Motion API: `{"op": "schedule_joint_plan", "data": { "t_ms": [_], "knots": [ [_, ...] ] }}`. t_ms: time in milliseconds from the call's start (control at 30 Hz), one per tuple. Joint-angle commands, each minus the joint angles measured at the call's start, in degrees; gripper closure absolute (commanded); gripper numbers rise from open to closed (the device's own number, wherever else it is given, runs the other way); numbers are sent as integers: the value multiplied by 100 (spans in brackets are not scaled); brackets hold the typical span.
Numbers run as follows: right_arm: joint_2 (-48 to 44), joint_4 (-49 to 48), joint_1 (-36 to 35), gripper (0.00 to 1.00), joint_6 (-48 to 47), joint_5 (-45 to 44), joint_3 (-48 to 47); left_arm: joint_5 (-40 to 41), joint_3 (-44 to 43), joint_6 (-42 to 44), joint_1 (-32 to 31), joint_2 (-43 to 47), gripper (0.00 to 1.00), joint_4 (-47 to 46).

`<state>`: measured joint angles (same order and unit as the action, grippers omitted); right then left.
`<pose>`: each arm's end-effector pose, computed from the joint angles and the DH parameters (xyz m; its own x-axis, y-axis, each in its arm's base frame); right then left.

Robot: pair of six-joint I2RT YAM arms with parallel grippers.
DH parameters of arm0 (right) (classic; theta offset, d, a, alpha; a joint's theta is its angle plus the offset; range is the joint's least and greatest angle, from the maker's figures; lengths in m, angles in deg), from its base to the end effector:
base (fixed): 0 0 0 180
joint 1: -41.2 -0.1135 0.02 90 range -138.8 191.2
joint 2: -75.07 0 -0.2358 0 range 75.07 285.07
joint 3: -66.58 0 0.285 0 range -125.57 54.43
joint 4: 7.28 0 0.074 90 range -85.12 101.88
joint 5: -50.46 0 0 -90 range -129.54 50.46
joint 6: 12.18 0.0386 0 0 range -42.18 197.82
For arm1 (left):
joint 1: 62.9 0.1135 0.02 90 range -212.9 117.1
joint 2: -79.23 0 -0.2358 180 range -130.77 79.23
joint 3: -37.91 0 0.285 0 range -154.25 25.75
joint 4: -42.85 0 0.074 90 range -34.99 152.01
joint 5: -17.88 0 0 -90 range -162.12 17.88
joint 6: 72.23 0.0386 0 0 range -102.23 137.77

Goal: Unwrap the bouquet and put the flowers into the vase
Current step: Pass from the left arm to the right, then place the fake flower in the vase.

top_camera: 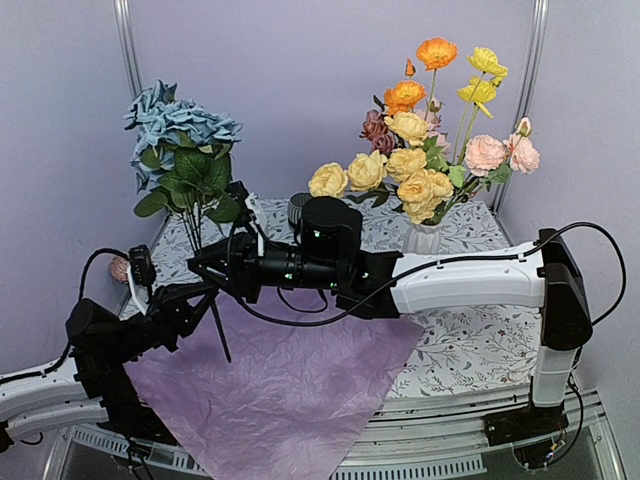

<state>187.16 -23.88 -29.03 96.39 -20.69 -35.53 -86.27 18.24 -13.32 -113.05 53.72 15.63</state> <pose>0.1571 0.4740 0.2953 -0.2812 0.1086 -0.9535 -0.9595 -0.0174 0.2810 0.1174 -0.1553 0.2267 -0.2597 -0.4703 -0.8434 0.8830 0.2379 -0.4045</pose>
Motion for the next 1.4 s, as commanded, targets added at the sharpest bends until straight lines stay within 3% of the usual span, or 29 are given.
{"op": "schedule_joint_plan", "data": {
  "t_ms": [0,100,167,200,333,400,467,667,967,1167,1367],
  "knots": [
    [-157,-105,-8,84,1,64,-57,-125,87,77,-110,83,100,-115],
    [-276,-97,-8,96,-32,14,17,-121,124,75,-114,123,100,-89],
    [-352,-79,-8,98,-58,-28,83,-99,150,73,-111,142,97,-82],
    [-393,-71,-13,98,-67,-53,117,-89,160,69,-110,141,89,-87],
    [-615,-49,-8,98,-176,-229,342,73,161,18,-109,199,34,42],
    [-786,-2,-9,98,-285,-351,487,159,170,6,-110,278,21,127],
    [-1015,66,-8,98,-420,-505,661,220,198,11,-110,364,15,192],
    [-1784,386,-8,97,-1080,-1134,1186,322,188,111,-109,473,7,247],
    [-3234,759,-8,97,-2311,-1811,1839,242,-143,376,-114,-16,7,53],
    [-4129,1212,-8,97,-2498,-1991,2015,231,-128,358,-114,-209,7,-194],
    [-5234,1422,-7,97,-2434,-2327,2822,183,-154,332,-110,-198,8,-95]
  ]
}}
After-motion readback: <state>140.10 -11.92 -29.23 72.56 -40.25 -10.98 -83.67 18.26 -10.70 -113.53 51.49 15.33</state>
